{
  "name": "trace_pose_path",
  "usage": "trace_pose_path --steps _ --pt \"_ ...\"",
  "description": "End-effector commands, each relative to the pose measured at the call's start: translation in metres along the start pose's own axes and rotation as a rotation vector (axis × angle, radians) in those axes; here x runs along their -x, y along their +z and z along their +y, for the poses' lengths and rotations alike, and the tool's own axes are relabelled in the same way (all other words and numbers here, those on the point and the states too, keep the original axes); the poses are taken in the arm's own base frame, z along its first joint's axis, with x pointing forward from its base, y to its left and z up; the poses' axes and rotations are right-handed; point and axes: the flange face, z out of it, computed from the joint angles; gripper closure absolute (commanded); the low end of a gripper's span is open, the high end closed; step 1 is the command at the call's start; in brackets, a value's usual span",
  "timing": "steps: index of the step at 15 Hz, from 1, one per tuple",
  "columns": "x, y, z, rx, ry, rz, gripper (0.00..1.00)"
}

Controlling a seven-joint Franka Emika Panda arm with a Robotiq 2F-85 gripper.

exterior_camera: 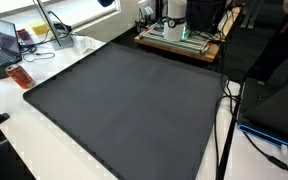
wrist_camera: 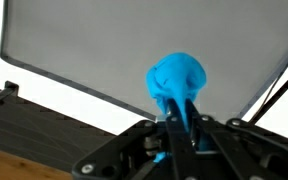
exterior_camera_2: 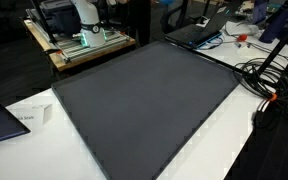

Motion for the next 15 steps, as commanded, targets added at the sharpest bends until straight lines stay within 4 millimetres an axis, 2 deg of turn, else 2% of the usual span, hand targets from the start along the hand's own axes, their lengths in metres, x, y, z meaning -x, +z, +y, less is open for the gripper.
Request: trace_pose_path --steps 1,9,15 --pt "0.012 -0.010 -0.005 0.034 0.019 -0.041 0.56" --pt "0.025 -0.007 -0.014 -0.006 0.006 -0.167 0.02" --pt "0.025 -0.003 -0.023 0.078 0.036 -0.199 0.00"
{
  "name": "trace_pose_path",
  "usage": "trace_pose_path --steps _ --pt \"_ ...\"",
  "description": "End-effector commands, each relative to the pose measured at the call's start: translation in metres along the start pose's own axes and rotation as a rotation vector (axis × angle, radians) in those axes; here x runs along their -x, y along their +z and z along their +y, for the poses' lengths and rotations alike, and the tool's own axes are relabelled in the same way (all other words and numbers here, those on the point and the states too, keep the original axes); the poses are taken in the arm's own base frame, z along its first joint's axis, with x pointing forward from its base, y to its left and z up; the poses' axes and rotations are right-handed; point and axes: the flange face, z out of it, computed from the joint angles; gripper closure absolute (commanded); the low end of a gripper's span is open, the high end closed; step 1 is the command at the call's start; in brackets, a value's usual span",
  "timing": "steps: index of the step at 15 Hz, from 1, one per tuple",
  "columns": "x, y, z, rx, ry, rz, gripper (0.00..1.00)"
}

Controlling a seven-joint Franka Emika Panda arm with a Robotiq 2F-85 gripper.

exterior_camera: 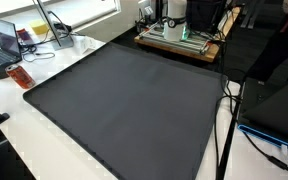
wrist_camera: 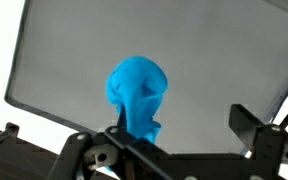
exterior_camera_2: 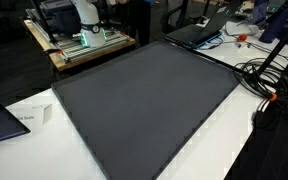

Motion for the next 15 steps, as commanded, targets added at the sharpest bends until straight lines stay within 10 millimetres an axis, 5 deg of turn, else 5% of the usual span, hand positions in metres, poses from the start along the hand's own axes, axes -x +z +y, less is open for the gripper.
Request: trace_pose_path --steps 1,15 --pt "0.005 -0.006 -0.012 0.100 0.052 -0.014 0.00" --pt "-0.009 0.002 -0.044 0.331 0.192 -0.050 0.00"
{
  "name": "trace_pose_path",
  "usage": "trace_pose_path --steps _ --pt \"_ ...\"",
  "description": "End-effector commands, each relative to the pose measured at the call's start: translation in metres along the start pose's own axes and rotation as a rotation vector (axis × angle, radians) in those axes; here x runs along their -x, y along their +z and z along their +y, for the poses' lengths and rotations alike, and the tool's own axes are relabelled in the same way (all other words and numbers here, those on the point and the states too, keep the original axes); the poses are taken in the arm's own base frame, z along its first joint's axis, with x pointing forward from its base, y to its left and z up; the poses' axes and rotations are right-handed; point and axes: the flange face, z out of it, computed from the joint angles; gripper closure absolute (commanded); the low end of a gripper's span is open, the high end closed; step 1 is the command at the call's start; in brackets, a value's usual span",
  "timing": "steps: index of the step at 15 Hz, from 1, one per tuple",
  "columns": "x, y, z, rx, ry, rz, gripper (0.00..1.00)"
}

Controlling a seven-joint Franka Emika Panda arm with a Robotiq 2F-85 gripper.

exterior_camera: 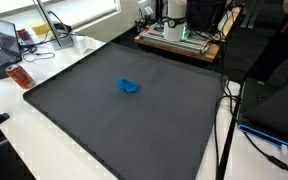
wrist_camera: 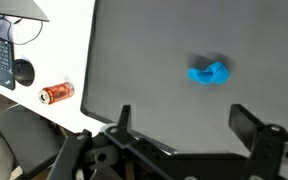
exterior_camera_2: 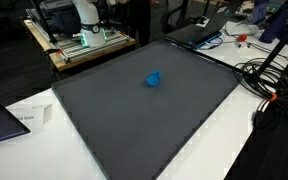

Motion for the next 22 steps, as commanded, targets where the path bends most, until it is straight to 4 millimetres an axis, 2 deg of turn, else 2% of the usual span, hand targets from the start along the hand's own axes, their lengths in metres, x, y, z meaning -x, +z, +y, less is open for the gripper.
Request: trace_pose_path --steps 1,6,9,17,22 --pt "0.001 0.003 -0.003 0.007 0.020 0.013 0.00" --pt "-0.010 0.013 -0.001 -0.046 0.035 0.061 0.00" --pt "-0.022 0.027 0.000 -0.093 0.048 0.070 0.00" --pt "-0.062 0.089 -0.013 -0.174 0.091 0.065 0.00" --pt "-0.083 0.132 -0.032 -0.187 0.097 0.007 0.00"
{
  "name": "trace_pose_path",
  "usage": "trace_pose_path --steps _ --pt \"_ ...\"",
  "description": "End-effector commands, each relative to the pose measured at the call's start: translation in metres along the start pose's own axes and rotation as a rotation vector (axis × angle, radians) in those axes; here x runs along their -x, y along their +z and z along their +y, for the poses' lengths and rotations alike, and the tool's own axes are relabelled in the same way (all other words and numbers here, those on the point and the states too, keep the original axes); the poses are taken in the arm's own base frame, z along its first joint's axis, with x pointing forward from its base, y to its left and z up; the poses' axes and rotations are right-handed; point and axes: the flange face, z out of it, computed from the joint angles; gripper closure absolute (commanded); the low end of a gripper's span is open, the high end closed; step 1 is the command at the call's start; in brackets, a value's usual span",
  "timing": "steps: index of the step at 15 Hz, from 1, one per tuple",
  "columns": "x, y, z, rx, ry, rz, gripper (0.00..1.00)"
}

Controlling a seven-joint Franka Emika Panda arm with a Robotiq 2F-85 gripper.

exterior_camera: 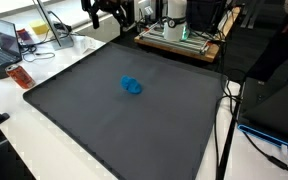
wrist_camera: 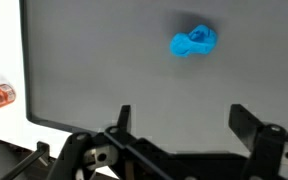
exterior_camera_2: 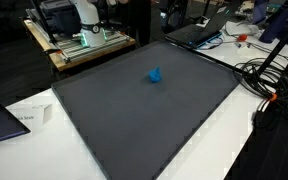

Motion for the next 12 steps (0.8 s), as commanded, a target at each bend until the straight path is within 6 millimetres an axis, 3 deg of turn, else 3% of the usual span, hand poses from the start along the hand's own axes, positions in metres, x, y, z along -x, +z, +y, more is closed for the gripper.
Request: trace_pose_path --steps 1,12 --pt "-0.017 0.025 -0.010 -0.024 0.027 -0.022 0.00" --pt "-0.071 0.091 -0.065 -0.006 0.023 -0.112 0.00"
